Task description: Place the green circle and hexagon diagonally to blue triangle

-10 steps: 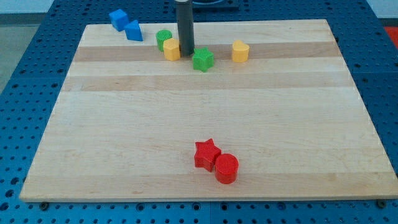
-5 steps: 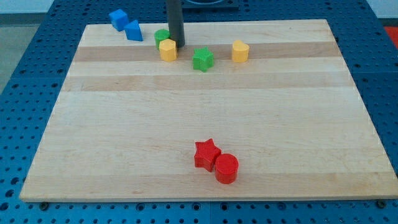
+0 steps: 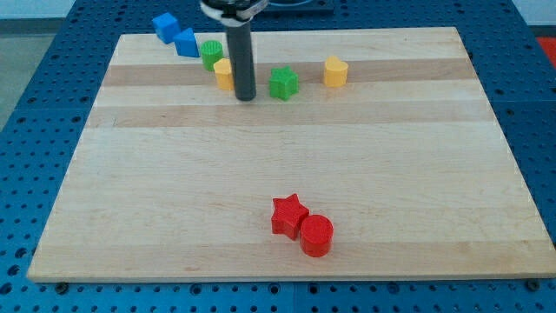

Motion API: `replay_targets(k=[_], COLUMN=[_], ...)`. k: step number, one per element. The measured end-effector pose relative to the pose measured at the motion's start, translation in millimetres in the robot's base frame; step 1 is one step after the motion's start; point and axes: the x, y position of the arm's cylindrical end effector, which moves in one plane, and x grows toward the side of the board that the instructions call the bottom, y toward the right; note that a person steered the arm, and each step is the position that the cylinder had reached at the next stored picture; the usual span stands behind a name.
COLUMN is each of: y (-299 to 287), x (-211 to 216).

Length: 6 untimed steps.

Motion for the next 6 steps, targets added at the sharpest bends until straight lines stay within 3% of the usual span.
replay_targets(k=[1,2,4,6], y=[-52.4,-62.3,-54.4,-64.6], x=[-1.1,-25.5,-13.0,-44.7])
